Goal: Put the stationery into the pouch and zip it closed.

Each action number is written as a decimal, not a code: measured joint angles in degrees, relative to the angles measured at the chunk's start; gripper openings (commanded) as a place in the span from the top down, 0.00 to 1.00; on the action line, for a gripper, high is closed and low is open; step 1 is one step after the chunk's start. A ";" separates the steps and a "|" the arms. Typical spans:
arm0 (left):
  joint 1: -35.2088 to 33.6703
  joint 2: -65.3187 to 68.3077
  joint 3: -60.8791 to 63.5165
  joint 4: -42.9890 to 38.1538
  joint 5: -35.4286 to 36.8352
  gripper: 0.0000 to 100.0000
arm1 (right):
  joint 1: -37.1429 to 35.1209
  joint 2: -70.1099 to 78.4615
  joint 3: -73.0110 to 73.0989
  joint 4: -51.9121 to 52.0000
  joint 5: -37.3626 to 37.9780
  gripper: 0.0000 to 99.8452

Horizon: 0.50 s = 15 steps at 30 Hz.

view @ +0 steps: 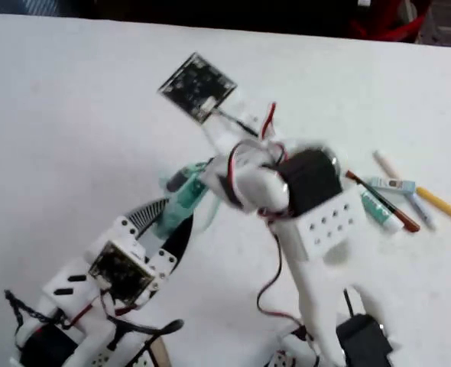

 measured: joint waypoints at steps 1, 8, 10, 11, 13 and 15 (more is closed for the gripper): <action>0.00 0.00 0.00 0.00 0.00 0.97 | 0.97 0.62 0.44 0.09 0.70 0.98; 0.00 0.00 0.00 0.00 0.00 0.97 | 4.57 4.04 -1.05 0.00 1.85 0.98; 0.00 -0.18 -0.09 0.00 0.18 0.97 | 4.31 2.55 -3.52 0.26 0.18 0.98; 0.00 -0.88 -0.09 0.00 0.26 0.97 | 3.96 1.05 -4.66 0.44 -0.88 0.98; -0.09 -0.88 -0.18 0.00 0.26 0.97 | 1.85 -3.08 -6.42 0.53 -2.02 0.98; -0.09 -0.88 -0.18 0.00 0.26 0.97 | -2.20 -7.21 -7.12 0.53 -2.46 0.98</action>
